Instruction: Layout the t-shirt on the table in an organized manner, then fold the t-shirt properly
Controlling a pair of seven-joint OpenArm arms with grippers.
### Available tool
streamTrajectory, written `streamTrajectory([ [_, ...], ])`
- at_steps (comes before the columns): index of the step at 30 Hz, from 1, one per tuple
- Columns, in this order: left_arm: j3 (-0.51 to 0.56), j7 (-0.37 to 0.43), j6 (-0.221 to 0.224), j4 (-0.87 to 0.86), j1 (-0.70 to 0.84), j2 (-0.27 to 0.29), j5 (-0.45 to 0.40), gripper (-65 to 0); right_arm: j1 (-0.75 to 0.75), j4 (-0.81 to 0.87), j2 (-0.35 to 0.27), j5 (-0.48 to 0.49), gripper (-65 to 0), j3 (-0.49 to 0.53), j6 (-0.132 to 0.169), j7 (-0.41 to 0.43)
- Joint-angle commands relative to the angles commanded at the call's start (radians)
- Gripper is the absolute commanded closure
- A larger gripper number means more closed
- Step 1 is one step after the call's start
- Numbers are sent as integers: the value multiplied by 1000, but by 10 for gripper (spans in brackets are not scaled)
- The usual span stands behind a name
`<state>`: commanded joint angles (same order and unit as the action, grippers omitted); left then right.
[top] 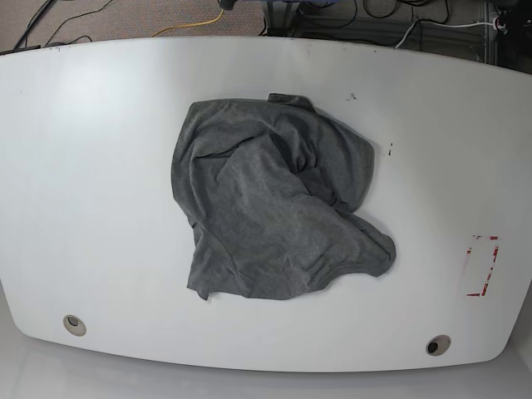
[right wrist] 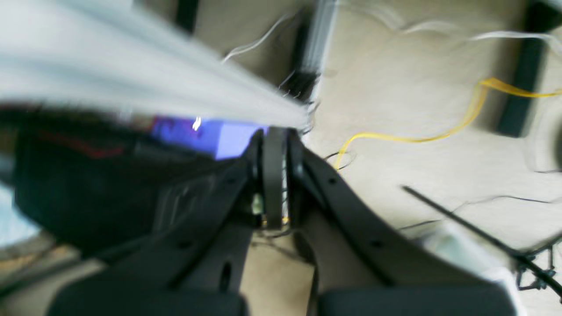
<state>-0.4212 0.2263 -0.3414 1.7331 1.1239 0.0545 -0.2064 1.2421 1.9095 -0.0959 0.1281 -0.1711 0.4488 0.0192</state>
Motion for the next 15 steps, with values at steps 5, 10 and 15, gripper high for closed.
streamTrajectory([
  [5,-5,0,0,117,11,0,14,-110,29,91,6,2,-6,-6,0,0],
  [10,-40,0,-2,173,12,-5,129,-110,12,107,9,2,-6,-6,-2,0],
  [15,-54,0,-2,198,-17,-52,216,-110,-37,107,11,3,-6,-8,-2,3],
])
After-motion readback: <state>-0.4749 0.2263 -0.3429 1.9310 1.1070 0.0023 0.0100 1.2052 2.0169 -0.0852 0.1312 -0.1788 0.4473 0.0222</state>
